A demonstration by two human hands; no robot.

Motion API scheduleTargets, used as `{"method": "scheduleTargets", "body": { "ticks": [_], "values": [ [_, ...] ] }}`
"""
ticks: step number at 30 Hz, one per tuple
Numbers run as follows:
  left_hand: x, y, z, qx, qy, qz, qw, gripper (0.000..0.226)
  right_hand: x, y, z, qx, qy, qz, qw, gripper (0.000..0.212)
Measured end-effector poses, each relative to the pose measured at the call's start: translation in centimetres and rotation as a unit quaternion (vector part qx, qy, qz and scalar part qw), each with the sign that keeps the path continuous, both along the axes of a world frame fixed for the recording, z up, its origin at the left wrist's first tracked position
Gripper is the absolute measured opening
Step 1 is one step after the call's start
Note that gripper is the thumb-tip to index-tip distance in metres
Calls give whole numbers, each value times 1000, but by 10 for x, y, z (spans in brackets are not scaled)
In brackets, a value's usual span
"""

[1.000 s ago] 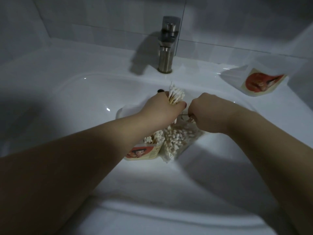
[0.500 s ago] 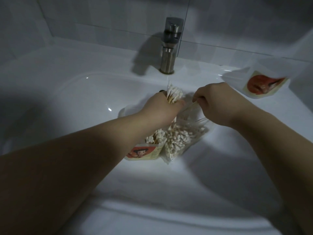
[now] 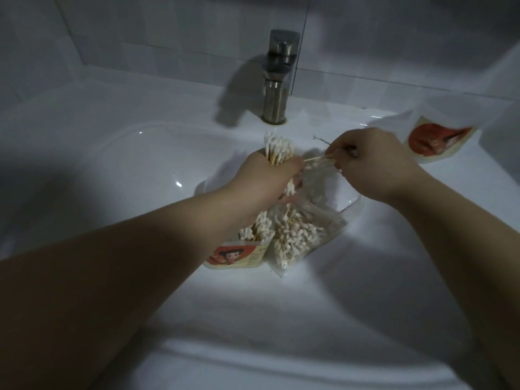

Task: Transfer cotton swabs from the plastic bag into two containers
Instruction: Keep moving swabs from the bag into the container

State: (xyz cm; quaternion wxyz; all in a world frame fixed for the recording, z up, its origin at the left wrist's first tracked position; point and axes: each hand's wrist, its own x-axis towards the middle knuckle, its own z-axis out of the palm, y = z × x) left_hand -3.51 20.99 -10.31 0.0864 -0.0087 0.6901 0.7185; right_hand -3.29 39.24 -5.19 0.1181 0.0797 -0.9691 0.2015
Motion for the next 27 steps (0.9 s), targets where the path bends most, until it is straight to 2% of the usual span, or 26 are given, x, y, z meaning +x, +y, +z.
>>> {"method": "scheduleTargets", "body": {
  "ticks": [4, 6, 9, 12, 16, 20, 27],
  "values": [
    [-1, -1, 2, 37, -1, 19, 999, 14, -2, -1, -2, -93, -5, -39, 995, 30],
    [-1, 1, 3, 42, -3, 13, 999, 18, -3, -3, -5, -171, -19, -45, 984, 27],
    [3, 3, 4, 68, -4, -8, 998, 14, 0, -12, -7, -333, -59, -30, 941, 23],
    [6, 4, 4, 102, -6, -21, 995, 16, 4, -22, -10, -419, -99, 0, 902, 19],
    [2, 3, 7, 98, -9, 19, 995, 16, 9, -27, -11, -439, -129, 48, 888, 17],
    [2, 0, 9, 120, -31, 15, 992, 15, 12, -26, -12, -442, -152, 90, 879, 17],
    [2, 0, 10, 140, -36, 46, 988, 16, 6, -24, -15, -416, -138, 45, 898, 18]
  ]
}}
